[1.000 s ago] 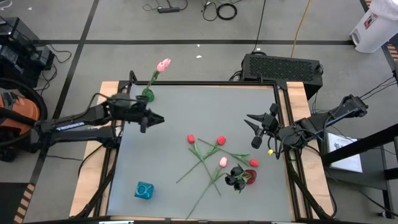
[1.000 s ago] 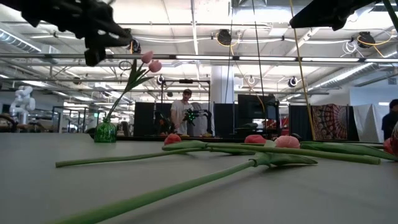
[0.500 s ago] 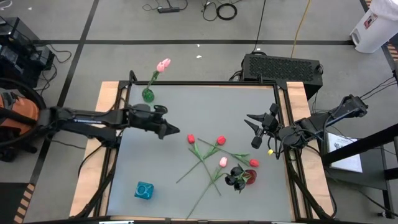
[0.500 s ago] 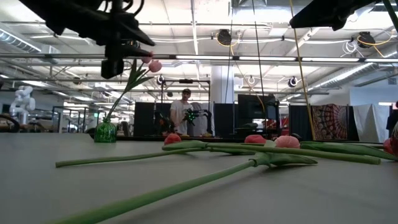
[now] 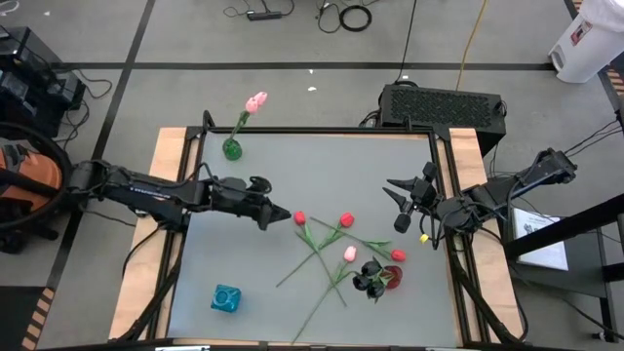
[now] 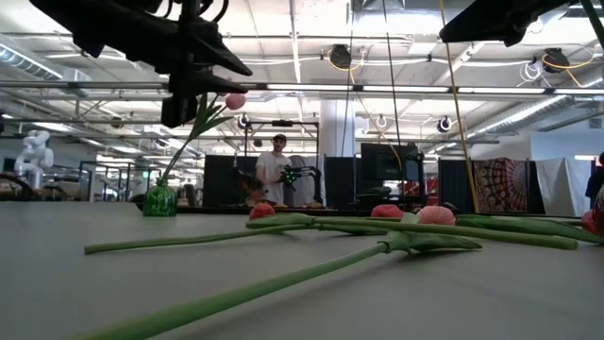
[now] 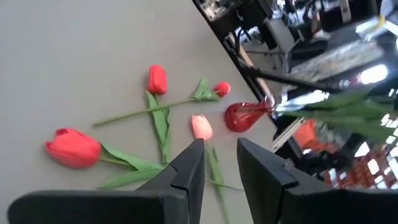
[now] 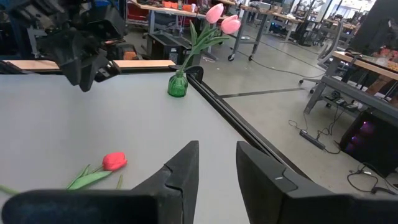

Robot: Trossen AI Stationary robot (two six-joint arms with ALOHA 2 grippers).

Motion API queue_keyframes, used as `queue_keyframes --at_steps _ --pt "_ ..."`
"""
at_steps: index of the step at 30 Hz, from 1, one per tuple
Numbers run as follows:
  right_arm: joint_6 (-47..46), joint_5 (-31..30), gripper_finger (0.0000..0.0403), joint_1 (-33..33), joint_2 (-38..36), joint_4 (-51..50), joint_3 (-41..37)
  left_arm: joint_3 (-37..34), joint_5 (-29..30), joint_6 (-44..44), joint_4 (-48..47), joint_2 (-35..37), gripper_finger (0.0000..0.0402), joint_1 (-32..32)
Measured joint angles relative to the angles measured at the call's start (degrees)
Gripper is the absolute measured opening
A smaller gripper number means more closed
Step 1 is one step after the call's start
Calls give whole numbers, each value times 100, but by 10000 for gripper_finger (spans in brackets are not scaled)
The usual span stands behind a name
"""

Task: Sort flowers into vase by color
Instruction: Put the right red flower into the blue vase

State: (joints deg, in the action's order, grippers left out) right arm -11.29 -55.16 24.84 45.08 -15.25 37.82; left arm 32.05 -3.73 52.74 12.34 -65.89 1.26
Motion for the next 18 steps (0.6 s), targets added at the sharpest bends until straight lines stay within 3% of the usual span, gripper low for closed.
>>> queue_keyframes --at_steps 11,18 --pt "-2 2 98 0 0 0 0 0 -208 -1406 7 2 101 41" --pt "-1 0 98 0 -1 0 0 0 -301 -1580 4 2 101 41"
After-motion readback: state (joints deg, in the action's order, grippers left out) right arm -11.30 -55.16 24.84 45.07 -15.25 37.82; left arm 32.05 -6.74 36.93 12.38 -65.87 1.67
